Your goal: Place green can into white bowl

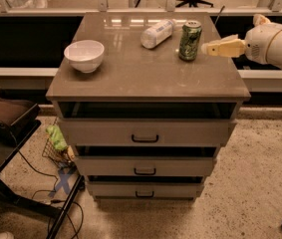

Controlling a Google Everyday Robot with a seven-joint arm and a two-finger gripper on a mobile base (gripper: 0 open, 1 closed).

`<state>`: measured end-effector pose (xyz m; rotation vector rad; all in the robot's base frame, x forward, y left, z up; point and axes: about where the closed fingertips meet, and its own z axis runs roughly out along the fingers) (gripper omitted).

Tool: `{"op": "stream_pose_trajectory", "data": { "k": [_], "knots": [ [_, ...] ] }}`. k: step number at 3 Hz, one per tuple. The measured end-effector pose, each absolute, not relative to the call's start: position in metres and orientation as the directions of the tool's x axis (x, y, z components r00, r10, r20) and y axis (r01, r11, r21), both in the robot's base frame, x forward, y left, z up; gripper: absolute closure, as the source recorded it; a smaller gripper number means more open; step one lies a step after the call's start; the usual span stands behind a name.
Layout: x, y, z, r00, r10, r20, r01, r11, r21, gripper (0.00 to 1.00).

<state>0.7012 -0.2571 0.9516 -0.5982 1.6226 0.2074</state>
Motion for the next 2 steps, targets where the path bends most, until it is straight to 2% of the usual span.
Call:
{"op": "stream_pose_trajectory", "data": {
  "k": [2],
  "knots": [
    [0.757, -0.241, 0.937, -0.039, -0.191, -0.981, -0.488, 0.860, -0.148, 0.00]
  ]
}}
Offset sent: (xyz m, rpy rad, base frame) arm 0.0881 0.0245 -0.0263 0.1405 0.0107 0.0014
